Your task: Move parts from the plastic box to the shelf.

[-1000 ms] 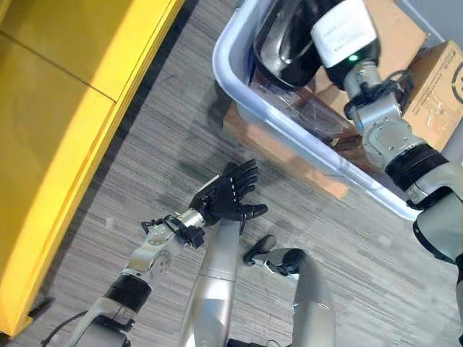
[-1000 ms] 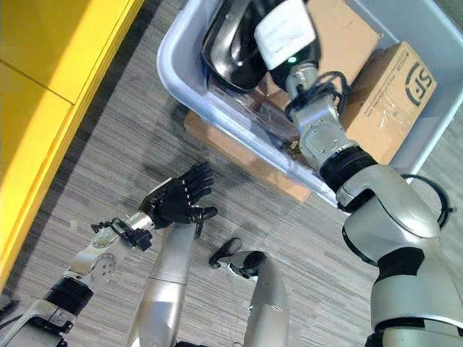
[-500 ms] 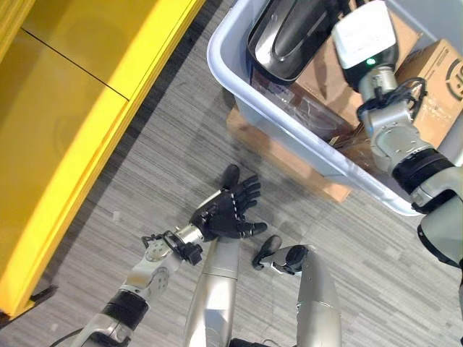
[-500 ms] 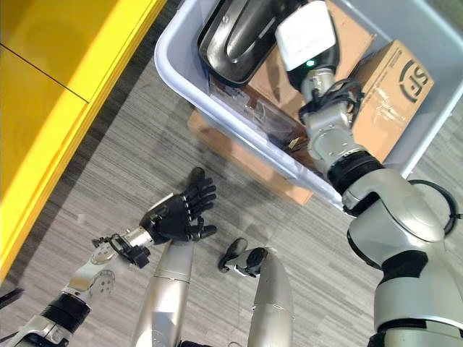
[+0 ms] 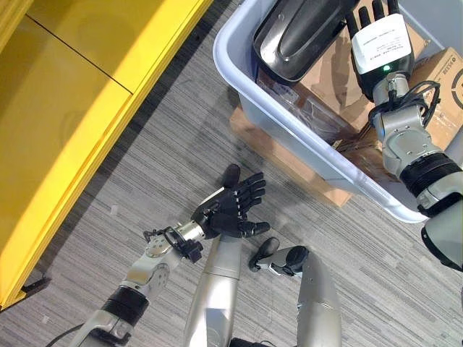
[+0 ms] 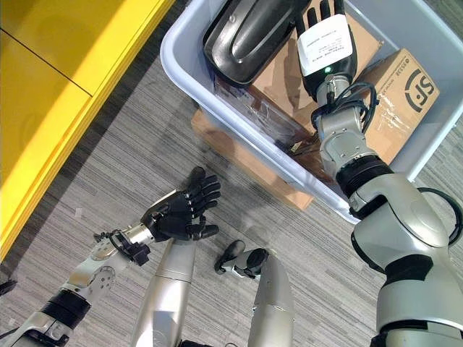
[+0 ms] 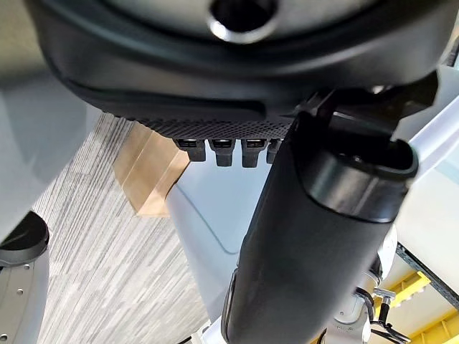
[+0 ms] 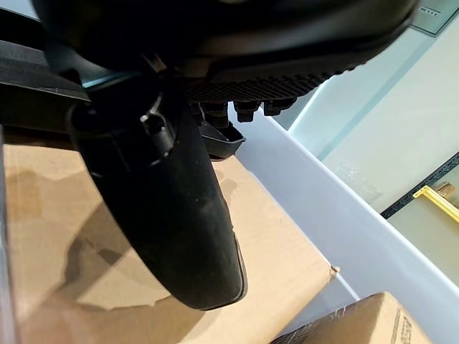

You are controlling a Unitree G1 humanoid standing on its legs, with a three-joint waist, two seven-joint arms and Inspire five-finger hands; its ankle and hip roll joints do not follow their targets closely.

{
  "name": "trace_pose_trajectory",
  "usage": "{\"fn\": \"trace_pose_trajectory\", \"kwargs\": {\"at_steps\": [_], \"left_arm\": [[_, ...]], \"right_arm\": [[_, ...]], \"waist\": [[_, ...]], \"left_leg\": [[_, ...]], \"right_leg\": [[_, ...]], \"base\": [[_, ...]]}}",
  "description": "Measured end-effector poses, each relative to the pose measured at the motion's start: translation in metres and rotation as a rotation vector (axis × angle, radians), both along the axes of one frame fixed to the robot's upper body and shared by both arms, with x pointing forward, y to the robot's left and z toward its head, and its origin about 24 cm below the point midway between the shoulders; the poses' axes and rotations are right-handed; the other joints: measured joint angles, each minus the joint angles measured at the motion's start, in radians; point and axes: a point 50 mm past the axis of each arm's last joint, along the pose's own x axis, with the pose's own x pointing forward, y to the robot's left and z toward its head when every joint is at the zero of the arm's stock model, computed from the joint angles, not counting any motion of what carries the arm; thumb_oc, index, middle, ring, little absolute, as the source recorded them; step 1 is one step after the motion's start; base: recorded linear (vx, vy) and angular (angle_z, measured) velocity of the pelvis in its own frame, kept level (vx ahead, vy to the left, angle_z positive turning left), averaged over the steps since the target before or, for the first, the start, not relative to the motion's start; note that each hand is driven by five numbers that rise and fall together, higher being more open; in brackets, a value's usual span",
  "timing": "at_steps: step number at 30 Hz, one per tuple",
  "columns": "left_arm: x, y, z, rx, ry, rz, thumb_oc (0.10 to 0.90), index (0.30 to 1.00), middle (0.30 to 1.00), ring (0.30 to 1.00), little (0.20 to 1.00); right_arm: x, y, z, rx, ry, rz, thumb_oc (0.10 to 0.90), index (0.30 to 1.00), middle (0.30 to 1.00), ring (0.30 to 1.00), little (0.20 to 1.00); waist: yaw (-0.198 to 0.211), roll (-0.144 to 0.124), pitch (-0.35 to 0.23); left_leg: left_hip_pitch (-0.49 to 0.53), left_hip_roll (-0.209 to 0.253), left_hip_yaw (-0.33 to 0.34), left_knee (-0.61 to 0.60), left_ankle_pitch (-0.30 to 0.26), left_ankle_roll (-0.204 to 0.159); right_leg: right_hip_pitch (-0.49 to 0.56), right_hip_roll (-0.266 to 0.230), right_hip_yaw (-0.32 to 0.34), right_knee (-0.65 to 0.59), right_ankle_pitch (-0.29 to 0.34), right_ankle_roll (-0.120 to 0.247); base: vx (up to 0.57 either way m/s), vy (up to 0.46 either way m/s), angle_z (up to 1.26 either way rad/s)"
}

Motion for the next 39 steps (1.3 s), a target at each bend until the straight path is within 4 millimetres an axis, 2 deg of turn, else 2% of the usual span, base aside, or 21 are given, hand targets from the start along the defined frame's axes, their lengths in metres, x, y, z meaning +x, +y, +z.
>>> {"fn": "trace_pose_trajectory", "kwargs": {"at_steps": [7,9,15,19,22,34,39], "left_arm": [[-0.002,0.002,-0.004,0.011,0.024,-0.001,0.9,1.0,1.0,1.0,1.0],[-0.001,0.001,-0.003,0.009,0.022,-0.002,0.9,1.0,1.0,1.0,1.0],[0.001,-0.001,0.001,0.019,0.003,-0.008,0.9,1.0,1.0,1.0,1.0],[0.0,0.0,0.0,0.042,0.002,-0.009,0.9,1.0,1.0,1.0,1.0],[0.0,0.001,0.0,0.043,0.0,-0.005,0.9,1.0,1.0,1.0,1.0],[0.0,0.0,-0.001,0.044,0.013,-0.012,0.9,1.0,1.0,1.0,1.0],[0.001,-0.001,0.001,0.041,0.007,-0.024,0.9,1.0,1.0,1.0,1.0]], "right_arm": [[0.0,0.002,0.0,-0.054,-0.006,-0.002,0.9,1.0,1.0,1.0,1.0],[-0.001,0.011,0.003,-0.075,-0.019,0.036,0.9,1.0,1.0,1.0,1.0],[0.0,0.022,0.0,-0.072,-0.004,0.08,0.9,1.0,1.0,1.0,1.0],[0.004,0.028,-0.008,-0.055,0.044,0.078,0.9,1.0,1.0,1.0,1.0],[0.005,0.022,-0.006,-0.018,0.038,0.047,0.9,1.0,1.0,1.0,1.0],[0.005,0.021,0.003,0.021,0.05,0.019,0.9,1.0,1.0,1.0,1.0],[0.005,0.021,0.016,0.076,0.044,0.018,0.9,1.0,1.0,1.0,1.0]], "waist": [[0.004,0.0,0.0],[0.004,0.0,0.0],[0.005,-0.001,0.001],[0.008,-0.001,0.001],[0.011,0.0,0.001],[0.012,0.001,0.001],[0.012,0.002,0.0]], "left_leg": [[-0.002,-0.016,0.007,-0.002,-0.004,0.007],[-0.003,-0.02,0.016,0.002,-0.01,0.016],[-0.027,-0.027,0.017,0.052,-0.036,0.037],[-0.051,-0.035,0.013,0.052,-0.042,0.03],[-0.066,-0.042,0.01,0.057,-0.043,0.031],[-0.074,-0.05,0.005,0.042,-0.043,0.03],[-0.089,-0.05,0.001,0.041,-0.044,0.029]], "right_leg": [[0.001,-0.022,0.001,0.0,-0.006,0.003],[0.01,-0.024,0.003,-0.015,-0.002,0.019],[0.017,-0.027,0.001,-0.016,-0.007,0.033],[0.002,-0.039,-0.01,-0.01,-0.012,0.035],[-0.009,-0.044,-0.012,-0.008,-0.016,0.04],[-0.031,-0.047,-0.006,-0.009,-0.015,0.038],[-0.049,-0.041,-0.003,-0.008,-0.015,0.037]], "base": [[0.02,0.029,0.04],[0.05,0.043,0.05],[0.01,0.032,0.01],[0.01,0.02,0.09],[0.0,-0.004,0.05],[0.0,0.006,0.01],[0.0,-0.005,-0.02]]}}
